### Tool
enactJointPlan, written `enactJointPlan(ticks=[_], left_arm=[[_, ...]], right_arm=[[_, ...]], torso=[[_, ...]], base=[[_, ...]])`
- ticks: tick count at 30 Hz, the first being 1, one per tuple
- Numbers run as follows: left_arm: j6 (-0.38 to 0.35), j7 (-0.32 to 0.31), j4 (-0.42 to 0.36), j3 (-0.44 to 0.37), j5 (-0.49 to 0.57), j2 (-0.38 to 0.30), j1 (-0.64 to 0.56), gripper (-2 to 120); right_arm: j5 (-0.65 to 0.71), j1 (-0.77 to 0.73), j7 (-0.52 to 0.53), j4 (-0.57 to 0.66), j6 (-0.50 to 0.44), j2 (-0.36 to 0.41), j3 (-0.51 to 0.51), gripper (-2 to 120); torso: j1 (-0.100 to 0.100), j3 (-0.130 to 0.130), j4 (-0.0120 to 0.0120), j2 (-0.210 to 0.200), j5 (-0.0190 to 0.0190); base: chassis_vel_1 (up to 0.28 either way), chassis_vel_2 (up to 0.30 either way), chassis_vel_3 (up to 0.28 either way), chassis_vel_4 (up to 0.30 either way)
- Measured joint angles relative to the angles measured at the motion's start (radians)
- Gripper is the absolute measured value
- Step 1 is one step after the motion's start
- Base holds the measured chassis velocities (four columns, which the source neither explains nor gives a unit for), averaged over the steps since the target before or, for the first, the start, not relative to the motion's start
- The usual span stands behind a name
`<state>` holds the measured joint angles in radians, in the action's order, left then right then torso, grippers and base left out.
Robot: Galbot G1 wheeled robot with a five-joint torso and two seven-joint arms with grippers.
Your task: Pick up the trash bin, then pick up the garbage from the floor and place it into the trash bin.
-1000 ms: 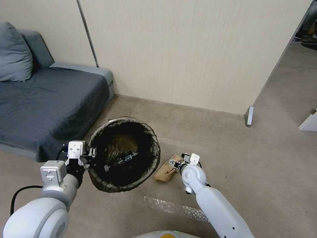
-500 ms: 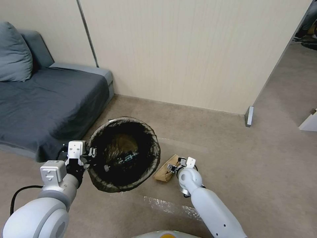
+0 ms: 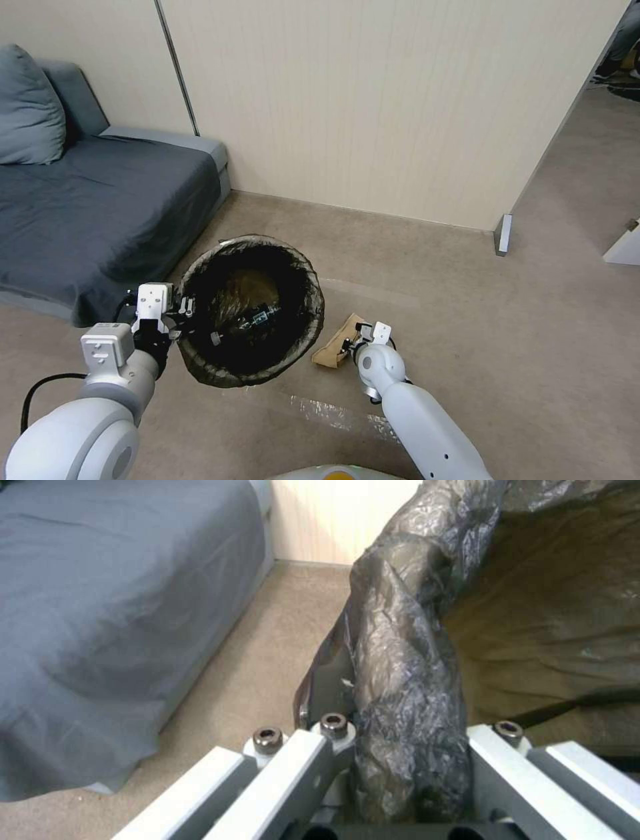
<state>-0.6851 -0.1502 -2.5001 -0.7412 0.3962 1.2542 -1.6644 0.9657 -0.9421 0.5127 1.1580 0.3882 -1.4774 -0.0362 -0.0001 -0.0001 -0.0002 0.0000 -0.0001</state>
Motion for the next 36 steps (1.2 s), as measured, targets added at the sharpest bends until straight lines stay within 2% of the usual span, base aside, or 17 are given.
enactJointPlan(ticks=[3, 8, 11, 15, 16, 18, 19, 21, 22, 24, 25, 28, 29, 31, 33, 36], left_arm=[[0.0, 0.0, 0.0, -0.001, 0.0, -0.001, 0.0, 1], [0.0, 0.0, 0.0, -0.001, 0.0, -0.001, 0.002, 1], [0.001, 0.0, 0.0, 0.001, 0.0, 0.0, 0.002, 1], [0.001, 0.0, 0.0, 0.002, 0.0, 0.0, 0.0, 1], [0.001, 0.0, 0.0, 0.002, 0.0, 0.0, 0.0, 1], [0.001, 0.0, 0.0, 0.001, 0.001, 0.0, 0.0, 1], [0.001, 0.0, 0.0, 0.001, 0.001, 0.0, 0.0, 1], [0.001, 0.0, 0.0, 0.001, 0.002, -0.001, -0.001, 1], [0.001, 0.0, 0.0, 0.001, 0.002, -0.001, -0.001, 1], [0.001, 0.0, 0.0, 0.003, 0.002, -0.003, -0.002, 1], [0.001, 0.0, 0.0, 0.003, 0.002, -0.003, -0.002, 1], [0.0, 0.001, 0.0, 0.003, 0.002, -0.005, -0.004, 1], [0.0, 0.001, 0.0, 0.003, 0.002, -0.005, -0.004, 1], [-0.001, 0.001, 0.0, 0.005, 0.002, -0.005, -0.006, 1], [-0.001, 0.001, 0.0, 0.005, 0.002, -0.005, -0.007, 1], [-0.003, 0.001, 0.0, 0.01, -0.003, -0.004, -0.01, 1]], right_arm=[[-0.004, 0.002, -0.003, -0.007, -0.002, -0.003, -0.002, 0], [-0.016, 0.001, -0.004, 0.003, -0.008, -0.002, -0.006, 0], [-0.046, -0.007, -0.004, 0.076, -0.014, 0.022, -0.013, 0], [-0.062, -0.027, -0.003, 0.312, -0.001, 0.115, -0.026, 0], [-0.062, -0.027, -0.003, 0.312, -0.001, 0.115, -0.026, 0], [-0.054, -0.033, -0.008, 0.45, 0.022, 0.171, -0.035, 0], [-0.054, -0.033, -0.008, 0.45, 0.022, 0.171, -0.035, 0], [-0.081, -0.033, -0.032, 0.598, 0.032, 0.25, -0.05, 0], [-0.081, -0.033, -0.032, 0.598, 0.032, 0.25, -0.05, 0], [-0.115, -0.026, -0.092, 0.709, 0.034, 0.342, -0.074, 0], [-0.115, -0.026, -0.092, 0.709, 0.034, 0.342, -0.074, 0], [-0.105, -0.015, -0.16, 0.831, 0.044, 0.439, -0.092, 0], [-0.105, -0.015, -0.16, 0.831, 0.044, 0.439, -0.092, 0], [-0.08, -0.007, -0.226, 0.921, 0.051, 0.484, -0.109, 0], [-0.073, -0.005, -0.239, 0.939, 0.052, 0.492, -0.112, 0], [-0.012, 0.022, -0.326, 1.062, 0.041, 0.534, -0.116, 0]], torso=[[0.0, 0.0, 0.0001, 0.0, 0.0001], [0.0, 0.0, 0.0004, 0.0, 0.0006], [0.0, 0.0, 0.0003, 0.0, 0.0001], [0.0, 0.0, 0.0001, 0.0, 0.0001], [0.0, 0.0, 0.0001, 0.0, 0.0001], [0.0, 0.0, 0.0001, 0.0, 0.0004], [0.0, 0.0, 0.0001, 0.0, 0.0004], [0.0, 0.0, 0.0003, 0.0, 0.0004], [0.0, 0.0, 0.0003, 0.0, 0.0004], [0.0, 0.0, 0.0001, 0.0, 0.0002], [0.0, 0.0, 0.0001, 0.0, 0.0002], [0.0, 0.0, -0.0001, 0.0, 0.0004], [0.0, 0.0, -0.0001, 0.0, 0.0004], [0.0, 0.0, 0.0001, 0.0, 0.0002], [0.0, 0.0, 0.0002, 0.0, 0.0003], [0.0, 0.0, 0.0002, 0.0, 0.0003]], base=[[0.0, 0.0, 0.0, 0.0], [0.0, 0.0, 0.0, 0.0], [0.0, 0.0, 0.0, 0.0], [0.0, 0.0, 0.0, 0.0], [0.0, 0.0, 0.0, 0.0], [0.0, 0.0, 0.0, 0.0], [0.0, 0.0, 0.0, 0.0], [0.0, 0.0, 0.0, 0.0], [0.0, 0.0, 0.0, 0.0], [0.0, 0.0, 0.0, 0.0], [0.0, 0.0, 0.0, 0.0], [0.0, 0.0, 0.0, 0.0], [0.0, 0.0, 0.0, 0.0], [0.0, 0.0, 0.0, 0.0], [0.0, 0.0, 0.0, 0.0], [0.0, 0.0, 0.0, 0.0]])
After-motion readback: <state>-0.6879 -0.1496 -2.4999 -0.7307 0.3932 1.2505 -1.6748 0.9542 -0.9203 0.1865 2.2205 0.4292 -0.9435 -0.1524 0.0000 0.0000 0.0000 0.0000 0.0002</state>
